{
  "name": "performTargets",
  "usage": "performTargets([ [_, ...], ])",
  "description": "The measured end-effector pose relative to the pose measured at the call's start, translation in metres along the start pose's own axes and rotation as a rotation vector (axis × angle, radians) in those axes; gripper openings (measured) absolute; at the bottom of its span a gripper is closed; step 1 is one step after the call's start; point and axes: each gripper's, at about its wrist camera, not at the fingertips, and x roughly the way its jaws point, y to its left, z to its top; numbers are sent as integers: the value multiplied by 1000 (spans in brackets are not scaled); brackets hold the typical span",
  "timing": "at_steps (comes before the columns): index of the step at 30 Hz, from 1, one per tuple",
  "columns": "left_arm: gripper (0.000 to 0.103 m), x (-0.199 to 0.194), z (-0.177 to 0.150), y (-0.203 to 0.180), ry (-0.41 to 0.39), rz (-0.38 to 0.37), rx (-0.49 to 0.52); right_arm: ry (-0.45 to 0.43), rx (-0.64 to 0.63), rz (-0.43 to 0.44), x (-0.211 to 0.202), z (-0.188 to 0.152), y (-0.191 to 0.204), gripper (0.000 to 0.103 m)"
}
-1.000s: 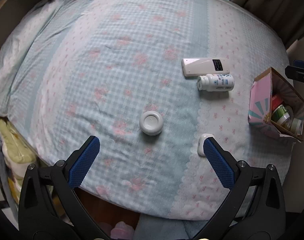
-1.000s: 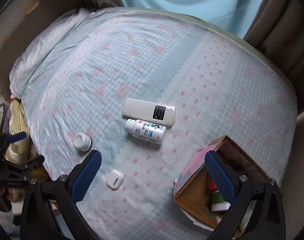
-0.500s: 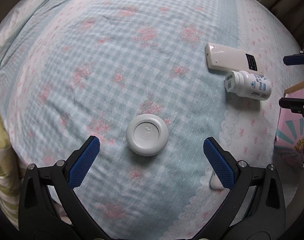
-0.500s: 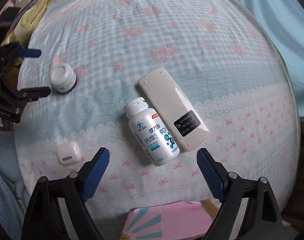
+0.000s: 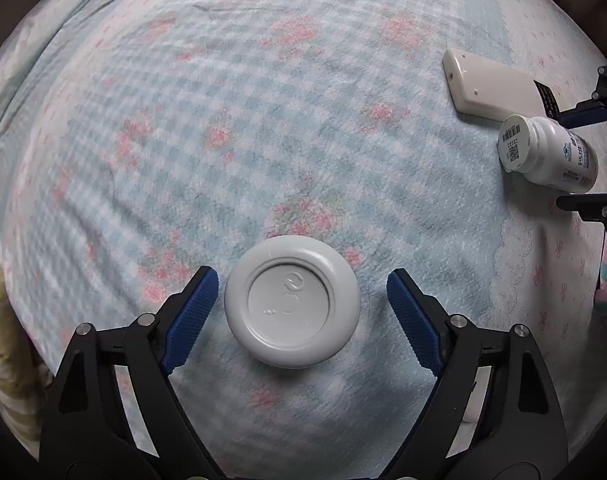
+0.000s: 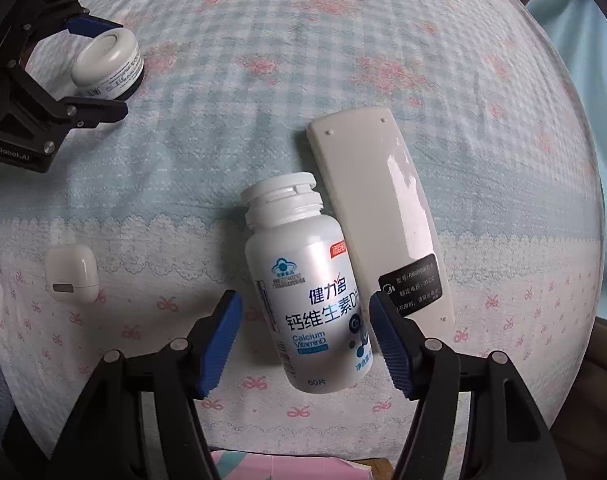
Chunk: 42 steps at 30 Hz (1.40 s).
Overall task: Organize rigid objects
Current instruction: 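Grasp the white cap with the left tool while the right tool grasps the pill bottle, then lift the cap and pill bottle and carry both over the cardboard box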
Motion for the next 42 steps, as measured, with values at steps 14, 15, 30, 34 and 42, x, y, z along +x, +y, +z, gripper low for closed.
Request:
performTargets([
  [14, 55, 7, 5, 5, 3, -28, 10, 37, -133, -136, 26, -12, 39, 48],
  [15, 55, 7, 6, 5, 3, -28, 13, 38, -133, -137, 29, -13, 43, 48],
  [30, 54, -11, 0, 4, -17, -78, 30, 38, 131, -16, 21, 4, 21, 47],
  [34, 54, -23, -1, 5, -37, -89, 38, 16, 246, 38, 11, 8, 19, 47],
  [42, 54, -57, 4, 7, -90, -134, 104, -44, 468, 108, -27, 2, 24, 47],
])
